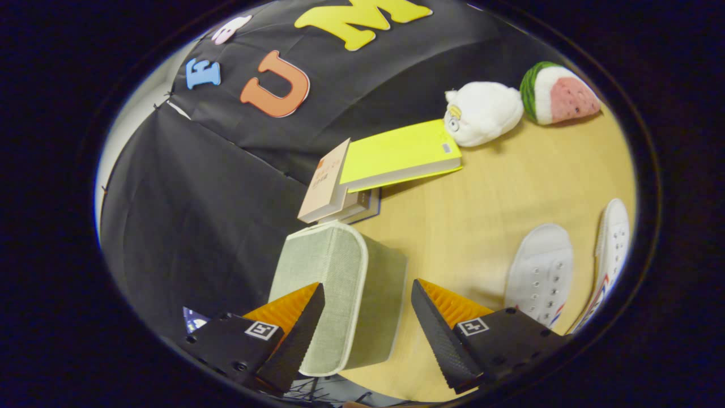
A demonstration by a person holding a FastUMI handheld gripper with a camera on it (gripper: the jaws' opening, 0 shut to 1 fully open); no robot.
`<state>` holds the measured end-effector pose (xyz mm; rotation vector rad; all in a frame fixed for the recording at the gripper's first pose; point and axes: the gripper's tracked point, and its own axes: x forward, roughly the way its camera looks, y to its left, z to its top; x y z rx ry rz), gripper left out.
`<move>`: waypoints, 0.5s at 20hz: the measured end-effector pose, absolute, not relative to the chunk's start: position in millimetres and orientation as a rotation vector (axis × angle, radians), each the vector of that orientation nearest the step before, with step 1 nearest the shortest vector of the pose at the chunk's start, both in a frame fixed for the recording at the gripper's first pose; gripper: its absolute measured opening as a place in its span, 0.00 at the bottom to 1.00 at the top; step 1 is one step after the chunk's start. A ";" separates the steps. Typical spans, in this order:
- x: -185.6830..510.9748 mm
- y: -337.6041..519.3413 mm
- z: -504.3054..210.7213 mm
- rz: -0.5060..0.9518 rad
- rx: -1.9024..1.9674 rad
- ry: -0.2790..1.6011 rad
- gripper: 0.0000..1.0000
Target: Open the storage box then place both shoes into the box .Put the left shoe in first, then the right shoe, with the right side of both shoes facing outward in a uniform manner.
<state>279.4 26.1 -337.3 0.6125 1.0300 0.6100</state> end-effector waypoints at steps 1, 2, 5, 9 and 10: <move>277.2 31.6 -340.5 0.660 0.654 1.060 0.99; 278.1 39.2 -341.6 0.710 0.701 1.083 0.98; 273.1 58.0 -346.1 0.874 0.793 1.153 0.97; 267.4 71.2 -350.3 1.018 0.850 1.216 0.90; 268.9 73.5 -352.9 1.026 0.859 1.235 0.89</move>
